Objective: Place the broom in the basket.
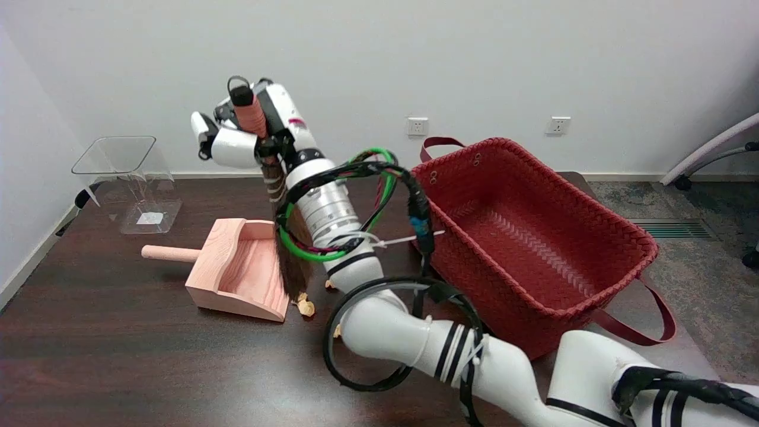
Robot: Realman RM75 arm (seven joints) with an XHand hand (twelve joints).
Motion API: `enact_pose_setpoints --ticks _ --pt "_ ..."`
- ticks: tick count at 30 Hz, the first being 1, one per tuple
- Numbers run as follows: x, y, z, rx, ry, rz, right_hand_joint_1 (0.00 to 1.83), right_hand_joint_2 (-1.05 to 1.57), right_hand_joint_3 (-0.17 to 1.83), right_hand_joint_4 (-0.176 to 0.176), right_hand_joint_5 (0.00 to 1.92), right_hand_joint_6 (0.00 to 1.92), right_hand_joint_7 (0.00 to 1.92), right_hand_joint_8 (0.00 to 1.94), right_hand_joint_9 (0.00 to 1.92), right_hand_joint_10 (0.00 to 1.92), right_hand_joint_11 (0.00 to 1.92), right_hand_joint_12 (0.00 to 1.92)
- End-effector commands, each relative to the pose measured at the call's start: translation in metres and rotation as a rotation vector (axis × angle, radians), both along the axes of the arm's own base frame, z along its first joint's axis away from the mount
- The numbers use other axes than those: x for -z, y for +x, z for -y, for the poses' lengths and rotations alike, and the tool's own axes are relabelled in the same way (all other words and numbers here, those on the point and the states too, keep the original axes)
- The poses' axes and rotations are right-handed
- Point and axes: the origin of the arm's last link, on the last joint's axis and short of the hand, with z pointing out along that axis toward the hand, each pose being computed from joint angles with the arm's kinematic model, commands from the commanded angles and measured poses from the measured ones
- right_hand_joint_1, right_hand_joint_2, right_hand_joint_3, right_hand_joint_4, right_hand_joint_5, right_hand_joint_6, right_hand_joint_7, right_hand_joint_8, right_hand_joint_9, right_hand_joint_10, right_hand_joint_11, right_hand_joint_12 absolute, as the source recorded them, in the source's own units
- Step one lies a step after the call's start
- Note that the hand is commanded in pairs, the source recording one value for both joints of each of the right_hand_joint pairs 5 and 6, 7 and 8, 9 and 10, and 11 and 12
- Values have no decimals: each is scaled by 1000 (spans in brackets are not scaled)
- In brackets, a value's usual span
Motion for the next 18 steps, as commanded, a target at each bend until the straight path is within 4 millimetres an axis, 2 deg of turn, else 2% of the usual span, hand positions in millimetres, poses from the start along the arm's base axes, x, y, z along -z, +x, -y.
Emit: enact_pose_setpoints --ticks 1,5,9,13,18 --pt "-38 72 -13 -226 -19 -84 1302 881 982 0 1920 1920 1920 1920 1920 1920 1920 1920" --pt "-58 98 -10 -282 -39 -78 1303 878 987 0 1920 1920 1920 1920 1920 1920 1920 1920" --pt "-81 129 4 -296 -53 -66 1302 874 1003 0 1920 1920 1920 1920 1920 1920 1920 1920" --pt "-110 153 13 -323 -107 -146 1310 852 1018 0 1920 1920 1920 1920 1920 1920 1920 1920" --pt "-148 165 21 -320 -170 -232 1316 834 1017 0 1920 1920 1920 1920 1920 1920 1920 1920"
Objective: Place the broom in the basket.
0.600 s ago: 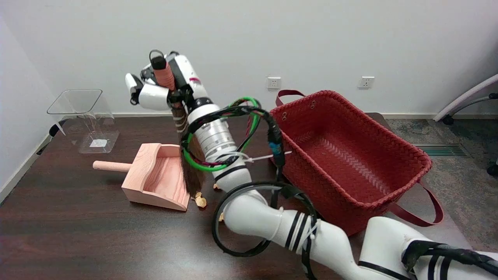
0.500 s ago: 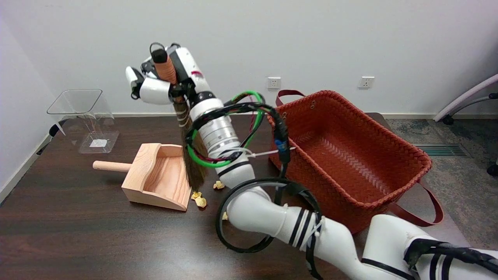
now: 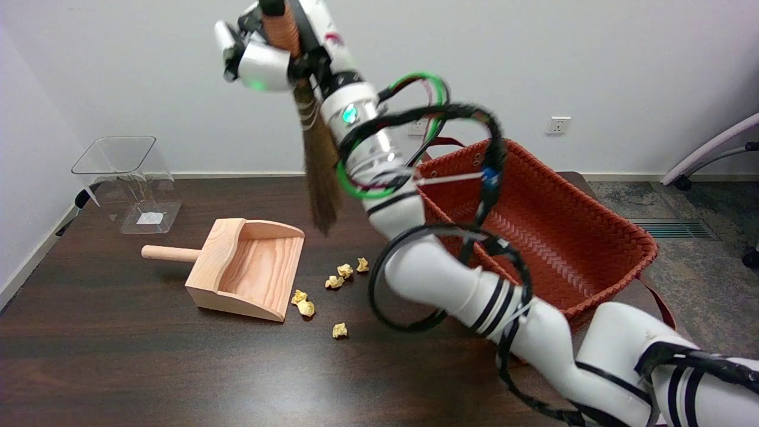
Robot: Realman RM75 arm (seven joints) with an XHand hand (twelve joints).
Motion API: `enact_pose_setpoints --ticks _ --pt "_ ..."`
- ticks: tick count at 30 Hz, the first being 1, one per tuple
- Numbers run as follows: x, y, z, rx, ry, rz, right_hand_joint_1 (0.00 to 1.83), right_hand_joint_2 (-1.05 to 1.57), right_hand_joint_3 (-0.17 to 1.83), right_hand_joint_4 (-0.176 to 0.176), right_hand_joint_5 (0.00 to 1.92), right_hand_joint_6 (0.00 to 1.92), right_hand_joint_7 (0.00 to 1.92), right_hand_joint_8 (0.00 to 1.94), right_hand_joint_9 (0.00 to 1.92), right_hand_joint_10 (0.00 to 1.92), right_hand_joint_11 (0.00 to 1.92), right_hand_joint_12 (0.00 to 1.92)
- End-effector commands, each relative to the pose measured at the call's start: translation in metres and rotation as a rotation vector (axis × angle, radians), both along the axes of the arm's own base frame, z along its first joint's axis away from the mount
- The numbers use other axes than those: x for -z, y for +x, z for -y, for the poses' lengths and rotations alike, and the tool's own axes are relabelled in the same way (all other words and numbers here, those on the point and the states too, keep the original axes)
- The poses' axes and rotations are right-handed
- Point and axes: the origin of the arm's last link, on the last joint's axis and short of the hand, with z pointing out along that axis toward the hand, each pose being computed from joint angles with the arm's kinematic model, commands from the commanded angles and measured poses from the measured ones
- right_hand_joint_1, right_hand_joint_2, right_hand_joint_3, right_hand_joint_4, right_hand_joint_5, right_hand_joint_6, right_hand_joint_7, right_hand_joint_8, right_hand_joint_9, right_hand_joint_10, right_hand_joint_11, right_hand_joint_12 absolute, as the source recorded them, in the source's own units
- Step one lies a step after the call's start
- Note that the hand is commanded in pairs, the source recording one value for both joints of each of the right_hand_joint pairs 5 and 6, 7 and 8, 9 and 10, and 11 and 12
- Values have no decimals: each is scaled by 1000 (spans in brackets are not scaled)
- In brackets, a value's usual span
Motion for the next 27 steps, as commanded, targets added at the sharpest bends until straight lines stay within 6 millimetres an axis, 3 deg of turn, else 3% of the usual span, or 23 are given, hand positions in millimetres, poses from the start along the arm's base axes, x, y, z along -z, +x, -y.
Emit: enact_pose_setpoints --ticks 1,9,17,22,27 --pt "-104 85 18 -114 -155 -159 1317 832 1019 0 1920 1920 1920 1920 1920 1920 1920 1920" --pt "-207 90 20 -78 -382 -214 1323 786 1067 0 1920 1920 1920 1920 1920 1920 1920 1920" --pt "-270 84 3 -75 -564 -217 1328 758 1098 0 1920 1920 1920 1920 1920 1920 1920 1920" --pt "-316 53 -16 -8 -678 -161 1329 745 1117 0 1920 1920 1920 1920 1920 1920 1920 1920" --pt "-330 9 -29 78 -646 -55 1326 726 1141 0 1920 1920 1920 1920 1920 1920 1920 1920"
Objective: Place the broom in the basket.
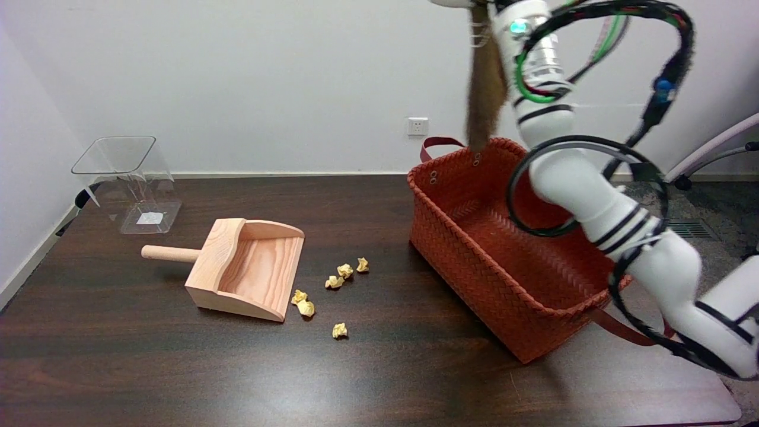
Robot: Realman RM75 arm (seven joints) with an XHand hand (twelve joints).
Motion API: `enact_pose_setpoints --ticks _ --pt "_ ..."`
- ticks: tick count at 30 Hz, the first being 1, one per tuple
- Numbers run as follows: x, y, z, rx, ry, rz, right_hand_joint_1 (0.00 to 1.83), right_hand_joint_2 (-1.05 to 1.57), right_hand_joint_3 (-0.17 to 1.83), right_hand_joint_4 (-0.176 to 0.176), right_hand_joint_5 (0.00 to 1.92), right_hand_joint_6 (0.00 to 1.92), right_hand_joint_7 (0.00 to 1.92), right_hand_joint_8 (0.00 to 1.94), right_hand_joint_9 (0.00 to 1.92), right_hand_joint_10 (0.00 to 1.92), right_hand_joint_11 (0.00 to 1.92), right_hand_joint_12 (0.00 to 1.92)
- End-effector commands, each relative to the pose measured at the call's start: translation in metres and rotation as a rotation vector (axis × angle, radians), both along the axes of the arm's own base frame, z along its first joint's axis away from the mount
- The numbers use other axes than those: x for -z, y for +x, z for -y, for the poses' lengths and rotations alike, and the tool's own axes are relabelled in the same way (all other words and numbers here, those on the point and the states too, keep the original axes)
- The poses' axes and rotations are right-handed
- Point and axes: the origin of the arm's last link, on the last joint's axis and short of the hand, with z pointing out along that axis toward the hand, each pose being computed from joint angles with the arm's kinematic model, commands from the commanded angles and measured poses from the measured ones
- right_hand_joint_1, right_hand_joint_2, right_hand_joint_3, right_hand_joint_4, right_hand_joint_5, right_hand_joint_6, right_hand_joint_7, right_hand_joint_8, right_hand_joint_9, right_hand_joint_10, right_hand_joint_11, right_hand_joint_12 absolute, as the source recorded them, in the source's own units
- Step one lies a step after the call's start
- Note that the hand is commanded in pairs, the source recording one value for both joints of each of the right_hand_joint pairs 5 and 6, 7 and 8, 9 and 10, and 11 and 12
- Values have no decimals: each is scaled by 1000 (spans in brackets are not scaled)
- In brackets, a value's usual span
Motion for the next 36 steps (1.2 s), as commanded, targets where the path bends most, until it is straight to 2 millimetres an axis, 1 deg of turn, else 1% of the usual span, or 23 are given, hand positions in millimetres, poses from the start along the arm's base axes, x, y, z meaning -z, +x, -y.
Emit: enact_pose_setpoints --ticks 1,3,5,9,12,16,23,27,30,36 --pt "-126 -54 -49 81 -255 144 1325 729 1142 0 1920 1920 1920 1920 1920 1920 1920 1920" --pt "-122 -71 -55 107 -254 150 1325 733 1137 0 1920 1920 1920 1920 1920 1920 1920 1920" --pt "-116 -82 -59 129 -245 148 1324 736 1128 0 1920 1920 1920 1920 1920 1920 1920 1920" --pt "-97 -102 -65 177 -196 159 1323 739 1120 0 1920 1920 1920 1920 1920 1920 1920 1920" --pt "-85 -111 -68 204 -160 194 1326 741 1114 0 1920 1920 1920 1920 1920 1920 1920 1920" --pt "-71 -111 -71 210 -112 221 1331 774 1068 0 1920 1920 1920 1920 1920 1920 1920 1920" --pt "-40 -92 -77 189 16 255 1333 866 977 0 1920 1920 1920 1920 1920 1920 1920 1920" --pt "-30 -84 -80 189 40 243 1334 884 958 0 1920 1920 1920 1920 1920 1920 1920 1920" --pt "-23 -90 -81 221 54 244 1333 893 944 0 1920 1920 1920 1920 1920 1920 1920 1920" --pt "-17 -124 -81 312 46 262 1333 908 910 0 1920 1920 1920 1920 1920 1920 1920 1920"
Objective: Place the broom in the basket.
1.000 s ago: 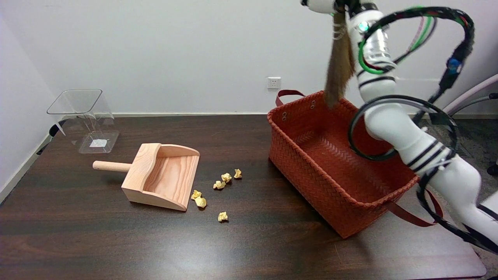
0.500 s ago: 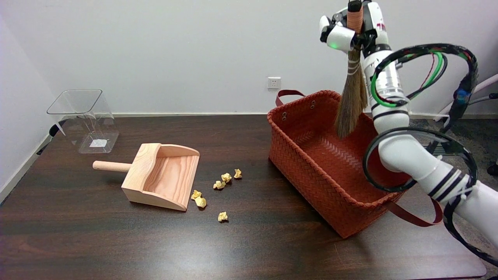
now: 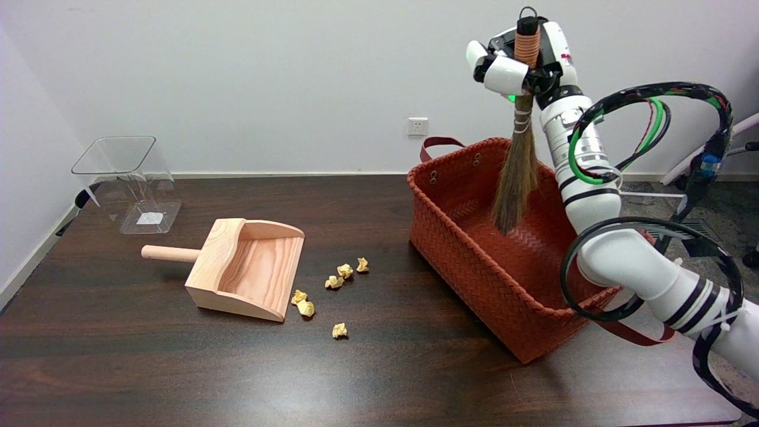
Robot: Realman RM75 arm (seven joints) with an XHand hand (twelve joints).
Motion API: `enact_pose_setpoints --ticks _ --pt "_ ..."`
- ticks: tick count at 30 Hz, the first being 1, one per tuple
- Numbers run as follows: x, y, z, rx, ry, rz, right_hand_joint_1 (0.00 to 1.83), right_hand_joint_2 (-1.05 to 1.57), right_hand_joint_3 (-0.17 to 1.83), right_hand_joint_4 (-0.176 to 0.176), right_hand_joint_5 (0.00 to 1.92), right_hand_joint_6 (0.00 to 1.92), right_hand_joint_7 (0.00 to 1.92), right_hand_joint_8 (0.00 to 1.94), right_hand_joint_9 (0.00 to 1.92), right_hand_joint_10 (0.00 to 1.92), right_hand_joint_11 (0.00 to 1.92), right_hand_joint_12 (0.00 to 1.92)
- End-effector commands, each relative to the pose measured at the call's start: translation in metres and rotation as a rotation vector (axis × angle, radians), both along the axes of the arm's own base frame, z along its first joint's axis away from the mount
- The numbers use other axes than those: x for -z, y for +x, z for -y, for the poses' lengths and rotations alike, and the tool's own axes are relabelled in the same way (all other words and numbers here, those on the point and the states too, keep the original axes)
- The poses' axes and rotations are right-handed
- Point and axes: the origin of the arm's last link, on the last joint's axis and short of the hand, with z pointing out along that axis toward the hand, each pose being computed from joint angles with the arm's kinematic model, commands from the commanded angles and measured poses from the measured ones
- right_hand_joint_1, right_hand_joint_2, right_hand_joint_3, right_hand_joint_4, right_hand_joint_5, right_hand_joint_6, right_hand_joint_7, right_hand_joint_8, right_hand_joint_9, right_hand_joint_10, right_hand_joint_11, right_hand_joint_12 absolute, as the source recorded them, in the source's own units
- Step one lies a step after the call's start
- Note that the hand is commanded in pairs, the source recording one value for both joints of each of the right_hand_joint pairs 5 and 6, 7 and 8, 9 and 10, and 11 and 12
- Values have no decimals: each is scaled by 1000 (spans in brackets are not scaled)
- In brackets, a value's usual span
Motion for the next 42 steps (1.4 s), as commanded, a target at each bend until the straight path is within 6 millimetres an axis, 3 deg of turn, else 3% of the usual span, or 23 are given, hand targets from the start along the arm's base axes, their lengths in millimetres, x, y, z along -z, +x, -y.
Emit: enact_pose_setpoints --ticks 1,5,10,13,15,23,30,37,42 --pt "34 -43 -12 143 89 62 1333 913 899 0 1920 1920 1920 1920 1920 1920 1920 1920" --pt "38 -64 -10 193 83 75 1331 927 863 0 1920 1920 1920 1920 1920 1920 1920 1920" --pt "39 -75 -7 213 67 76 1303 897 851 0 1920 1920 1920 1920 1920 1920 1920 1920" --pt "37 -75 -7 207 56 68 1067 988 584 0 1920 1920 1920 1920 1920 1920 1920 1920" --pt "37 -74 -7 203 55 66 961 1159 568 0 1920 1920 1920 1920 1920 1920 1920 1920" --pt "52 -70 -10 172 119 73 1086 1154 580 0 1920 1920 1920 1920 1920 1920 1920 1920" --pt "65 -78 -16 161 165 5 1066 1149 523 0 1920 1920 1920 1920 1920 1920 1920 1920" --pt "60 -96 -21 184 140 -109 1082 1093 640 0 1920 1920 1920 1920 1920 1920 1920 1920" --pt "40 -117 -19 236 84 -130 1097 1088 668 0 1920 1920 1920 1920 1920 1920 1920 1920"
